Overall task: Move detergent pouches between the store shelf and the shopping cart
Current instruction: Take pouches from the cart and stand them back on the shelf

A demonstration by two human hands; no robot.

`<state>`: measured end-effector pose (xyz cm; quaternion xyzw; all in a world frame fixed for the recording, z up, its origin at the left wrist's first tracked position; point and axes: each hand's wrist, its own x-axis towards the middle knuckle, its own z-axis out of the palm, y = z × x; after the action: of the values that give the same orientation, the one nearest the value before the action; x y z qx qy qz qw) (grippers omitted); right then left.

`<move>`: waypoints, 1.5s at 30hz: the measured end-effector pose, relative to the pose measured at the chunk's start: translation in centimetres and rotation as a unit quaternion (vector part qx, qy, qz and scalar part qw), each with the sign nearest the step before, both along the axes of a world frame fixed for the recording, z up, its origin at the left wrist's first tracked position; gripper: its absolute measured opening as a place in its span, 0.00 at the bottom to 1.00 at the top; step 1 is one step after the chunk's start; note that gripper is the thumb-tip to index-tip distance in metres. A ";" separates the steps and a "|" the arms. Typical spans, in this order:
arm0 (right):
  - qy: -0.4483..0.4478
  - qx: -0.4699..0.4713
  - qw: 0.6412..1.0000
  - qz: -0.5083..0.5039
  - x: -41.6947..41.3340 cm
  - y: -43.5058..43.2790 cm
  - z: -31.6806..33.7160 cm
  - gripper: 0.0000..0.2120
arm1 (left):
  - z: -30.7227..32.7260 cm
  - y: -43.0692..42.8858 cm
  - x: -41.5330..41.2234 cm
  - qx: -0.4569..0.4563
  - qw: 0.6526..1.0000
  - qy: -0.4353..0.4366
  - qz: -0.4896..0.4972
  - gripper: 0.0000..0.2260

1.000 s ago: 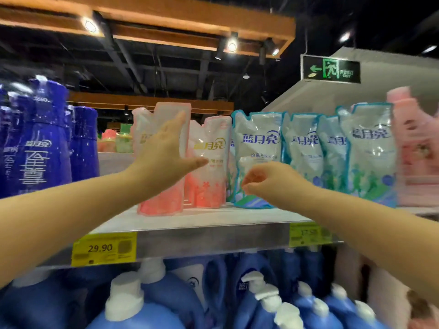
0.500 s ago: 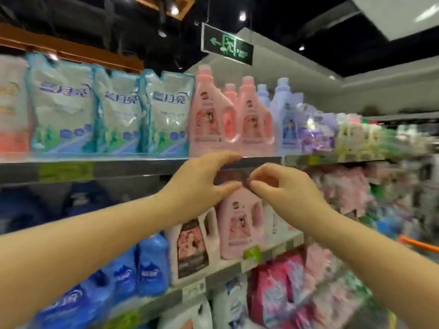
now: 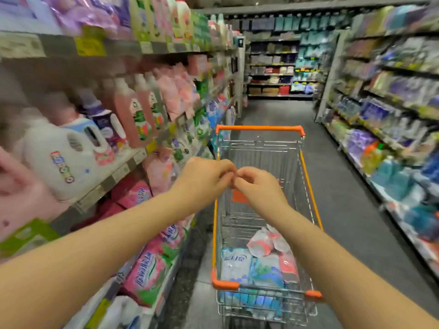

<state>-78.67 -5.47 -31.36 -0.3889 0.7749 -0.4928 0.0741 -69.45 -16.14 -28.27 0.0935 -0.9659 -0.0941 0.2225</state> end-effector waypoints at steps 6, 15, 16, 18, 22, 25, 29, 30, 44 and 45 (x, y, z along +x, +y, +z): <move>-0.100 0.057 0.987 -0.108 -9.4 -1.1 -7.3 0.05 | -8.8 -2.7 -13.2 0.156 0.986 -0.035 -0.041 0.17; -0.251 0.118 0.936 -0.219 -21.6 -0.4 -20.4 0.04 | -22.6 -4.7 -25.8 0.372 0.921 -0.102 0.050 0.12; -0.268 0.126 0.927 -0.228 -23.1 -0.6 -22.3 0.04 | -24.4 -4.9 -27.0 0.381 0.915 -0.114 0.068 0.13; -0.306 0.150 0.908 -0.242 -25.8 -1.4 -26.2 0.04 | -28.2 -5.3 -29.4 0.401 0.899 -0.146 0.102 0.16; -0.384 0.213 0.848 -0.297 -30.0 -2.8 -33.5 0.20 | -36.3 -5.4 -33.6 0.466 0.831 -0.244 0.179 0.23; -0.396 0.278 0.819 -0.308 -32.4 -3.0 -37.6 0.23 | -41.8 -5.3 -36.0 0.508 0.777 -0.304 0.215 0.27; -0.458 0.309 0.784 -0.282 -33.6 -3.7 -41.8 0.19 | -47.7 -4.0 -38.3 0.583 0.705 -0.312 0.256 0.33; -0.456 0.318 0.784 -0.277 -33.9 -4.1 -42.5 0.19 | -48.9 -3.4 -38.7 0.603 0.684 -0.319 0.258 0.29; -0.391 0.439 0.789 -0.177 -35.8 -5.1 -45.4 0.18 | -52.5 -1.7 -44.2 0.782 0.449 -0.352 0.250 0.25; -0.393 0.444 0.788 -0.163 -35.9 -5.1 -45.0 0.18 | -52.2 -1.9 -44.0 0.782 0.442 -0.359 0.254 0.28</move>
<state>-114.56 -10.58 -76.33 0.0465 0.8640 -0.2093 0.4555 -113.46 -18.07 -80.45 0.4940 -0.4098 -0.7069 -0.2973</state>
